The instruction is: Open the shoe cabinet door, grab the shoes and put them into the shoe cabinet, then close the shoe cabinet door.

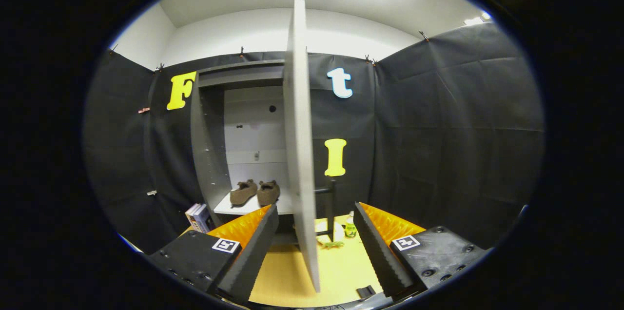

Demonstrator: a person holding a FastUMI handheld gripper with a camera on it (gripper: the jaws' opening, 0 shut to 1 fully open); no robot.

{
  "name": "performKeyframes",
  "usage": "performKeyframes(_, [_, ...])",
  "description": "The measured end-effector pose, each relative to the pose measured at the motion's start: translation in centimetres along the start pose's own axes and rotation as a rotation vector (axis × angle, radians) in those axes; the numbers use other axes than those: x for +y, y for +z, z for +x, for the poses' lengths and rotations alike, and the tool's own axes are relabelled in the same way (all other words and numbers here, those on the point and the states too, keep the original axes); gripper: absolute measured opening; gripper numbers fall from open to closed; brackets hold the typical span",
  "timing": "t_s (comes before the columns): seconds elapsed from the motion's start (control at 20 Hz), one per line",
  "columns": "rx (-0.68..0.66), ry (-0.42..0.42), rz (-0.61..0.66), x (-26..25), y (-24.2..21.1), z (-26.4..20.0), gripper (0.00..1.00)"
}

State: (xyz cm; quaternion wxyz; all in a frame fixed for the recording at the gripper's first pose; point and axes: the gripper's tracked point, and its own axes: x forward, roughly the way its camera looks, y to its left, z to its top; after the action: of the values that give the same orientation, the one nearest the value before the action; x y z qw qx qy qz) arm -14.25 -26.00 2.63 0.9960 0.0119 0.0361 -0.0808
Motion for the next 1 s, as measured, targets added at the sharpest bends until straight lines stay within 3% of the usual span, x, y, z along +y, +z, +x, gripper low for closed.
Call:
performKeyframes(0.3, [0.007,-0.065,-0.031,-5.2,-1.2,3.9,0.98])
performKeyframes(0.7, [0.072,-0.002,0.005,-6.3,-3.8,10.1,0.98])
performKeyframes(1.0, [0.076,0.049,0.0,-4.1,-4.3,10.3,0.93])
